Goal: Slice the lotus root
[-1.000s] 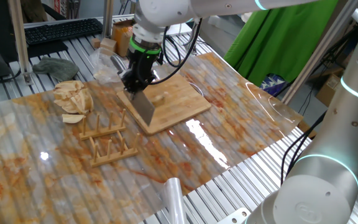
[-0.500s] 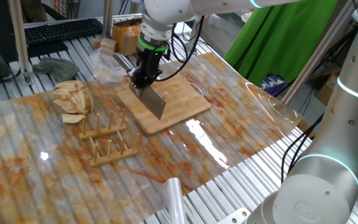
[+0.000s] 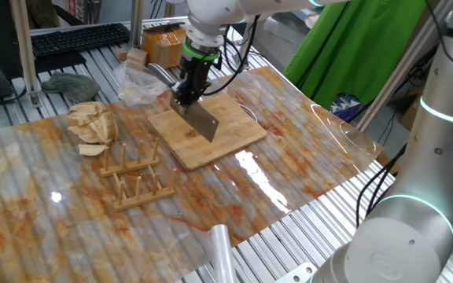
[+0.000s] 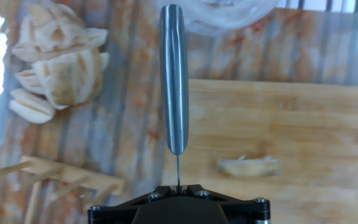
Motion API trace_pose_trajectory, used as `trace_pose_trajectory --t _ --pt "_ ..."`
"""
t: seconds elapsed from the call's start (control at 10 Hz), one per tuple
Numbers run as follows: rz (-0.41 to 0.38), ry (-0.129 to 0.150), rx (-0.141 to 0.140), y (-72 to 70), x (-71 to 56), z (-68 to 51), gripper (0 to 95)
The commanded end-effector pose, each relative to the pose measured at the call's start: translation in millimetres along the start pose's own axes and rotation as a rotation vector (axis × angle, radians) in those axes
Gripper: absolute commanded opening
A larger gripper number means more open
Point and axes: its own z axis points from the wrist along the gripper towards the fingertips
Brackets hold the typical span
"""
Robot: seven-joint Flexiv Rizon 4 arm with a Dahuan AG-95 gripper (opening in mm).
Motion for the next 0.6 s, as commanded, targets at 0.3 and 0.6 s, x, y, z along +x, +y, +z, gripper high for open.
trace_pose_trajectory --t 0.3,0.6 --pt "-0.025 0.001 0.003 -26.8 -2.3 1.4 0.0" --pt "-0.05 -0.007 -0.001 -46.5 -7.1 3.0 0.0"
